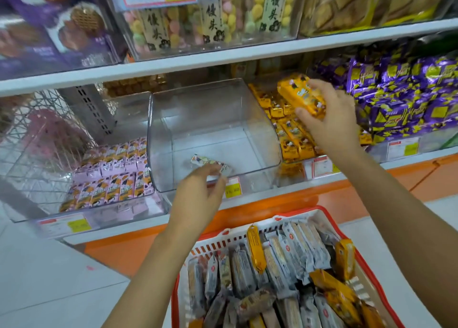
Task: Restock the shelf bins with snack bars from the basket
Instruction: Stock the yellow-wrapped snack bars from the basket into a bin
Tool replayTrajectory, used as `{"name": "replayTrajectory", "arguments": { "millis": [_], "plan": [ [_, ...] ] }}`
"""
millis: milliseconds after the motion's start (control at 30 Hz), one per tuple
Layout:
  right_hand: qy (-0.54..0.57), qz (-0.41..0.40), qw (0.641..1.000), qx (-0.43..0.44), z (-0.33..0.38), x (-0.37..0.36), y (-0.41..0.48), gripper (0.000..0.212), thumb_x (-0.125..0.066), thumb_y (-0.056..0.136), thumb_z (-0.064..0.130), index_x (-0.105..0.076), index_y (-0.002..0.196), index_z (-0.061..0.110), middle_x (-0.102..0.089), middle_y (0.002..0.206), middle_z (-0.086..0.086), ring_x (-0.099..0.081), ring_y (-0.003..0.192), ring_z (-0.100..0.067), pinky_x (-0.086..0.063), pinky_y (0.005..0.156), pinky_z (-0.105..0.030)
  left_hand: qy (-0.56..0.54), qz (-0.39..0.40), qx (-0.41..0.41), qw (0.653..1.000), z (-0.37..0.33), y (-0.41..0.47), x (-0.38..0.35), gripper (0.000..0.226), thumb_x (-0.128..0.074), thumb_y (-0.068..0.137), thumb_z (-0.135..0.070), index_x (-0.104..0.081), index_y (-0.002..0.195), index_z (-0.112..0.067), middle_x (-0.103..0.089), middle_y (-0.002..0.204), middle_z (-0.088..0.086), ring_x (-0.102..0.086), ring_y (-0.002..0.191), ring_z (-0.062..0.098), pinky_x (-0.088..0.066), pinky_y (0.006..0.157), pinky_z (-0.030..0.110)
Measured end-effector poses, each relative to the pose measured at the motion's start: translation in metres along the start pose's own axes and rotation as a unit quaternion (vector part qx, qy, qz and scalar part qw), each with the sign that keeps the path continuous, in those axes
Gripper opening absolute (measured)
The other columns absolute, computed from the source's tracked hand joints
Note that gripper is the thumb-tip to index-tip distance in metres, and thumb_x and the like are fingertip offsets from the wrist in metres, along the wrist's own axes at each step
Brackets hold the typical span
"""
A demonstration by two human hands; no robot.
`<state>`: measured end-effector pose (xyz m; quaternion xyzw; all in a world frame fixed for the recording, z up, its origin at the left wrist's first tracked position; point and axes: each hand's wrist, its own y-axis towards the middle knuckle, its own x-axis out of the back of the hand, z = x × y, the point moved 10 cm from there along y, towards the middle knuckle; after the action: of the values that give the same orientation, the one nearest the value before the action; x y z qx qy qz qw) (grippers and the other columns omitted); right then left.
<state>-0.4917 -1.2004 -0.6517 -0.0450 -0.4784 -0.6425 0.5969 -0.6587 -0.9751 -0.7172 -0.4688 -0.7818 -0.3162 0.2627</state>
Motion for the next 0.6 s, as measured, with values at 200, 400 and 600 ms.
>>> {"name": "replayTrajectory", "arguments": {
  "millis": [200, 400, 600],
  "plan": [
    [-0.115, 0.081, 0.986, -0.085, -0.034, -0.072, 0.073, 0.05, -0.055, 0.091, 0.045, -0.053, 0.136, 0.023, -0.061, 0.121, -0.02, -0.049, 0.116, -0.037, -0.032, 0.099, -0.039, 0.064, 0.042, -0.017, 0.997, 0.005, 0.003, -0.018, 0.029, -0.055, 0.092, -0.024, -0.064, 0.12, -0.019, -0.066, 0.11, 0.004, -0.053, 0.111, 0.016, -0.038, 0.086, 0.022],
    [-0.096, 0.11, 0.979, -0.142, -0.034, -0.111, 0.091, 0.048, -0.039, 0.099, 0.05, -0.063, 0.125, 0.017, -0.065, 0.115, -0.019, -0.057, 0.113, -0.032, -0.037, 0.103, -0.04, 0.063, 0.034, -0.042, 0.997, 0.007, 0.004, -0.02, 0.026, -0.055, 0.092, -0.029, -0.066, 0.115, -0.022, -0.07, 0.106, -0.004, -0.06, 0.102, 0.015, -0.042, 0.082, 0.023],
    [-0.116, 0.15, 0.971, -0.146, -0.025, -0.131, 0.083, 0.053, -0.024, 0.1, 0.054, -0.048, 0.138, 0.026, -0.044, 0.141, -0.019, -0.036, 0.129, -0.038, -0.029, 0.105, -0.045, 0.078, 0.033, -0.054, 0.995, 0.009, 0.006, -0.024, 0.028, -0.055, 0.091, -0.03, -0.064, 0.117, -0.023, -0.07, 0.103, -0.003, -0.058, 0.103, 0.018, -0.044, 0.084, 0.027]
  ]
}}
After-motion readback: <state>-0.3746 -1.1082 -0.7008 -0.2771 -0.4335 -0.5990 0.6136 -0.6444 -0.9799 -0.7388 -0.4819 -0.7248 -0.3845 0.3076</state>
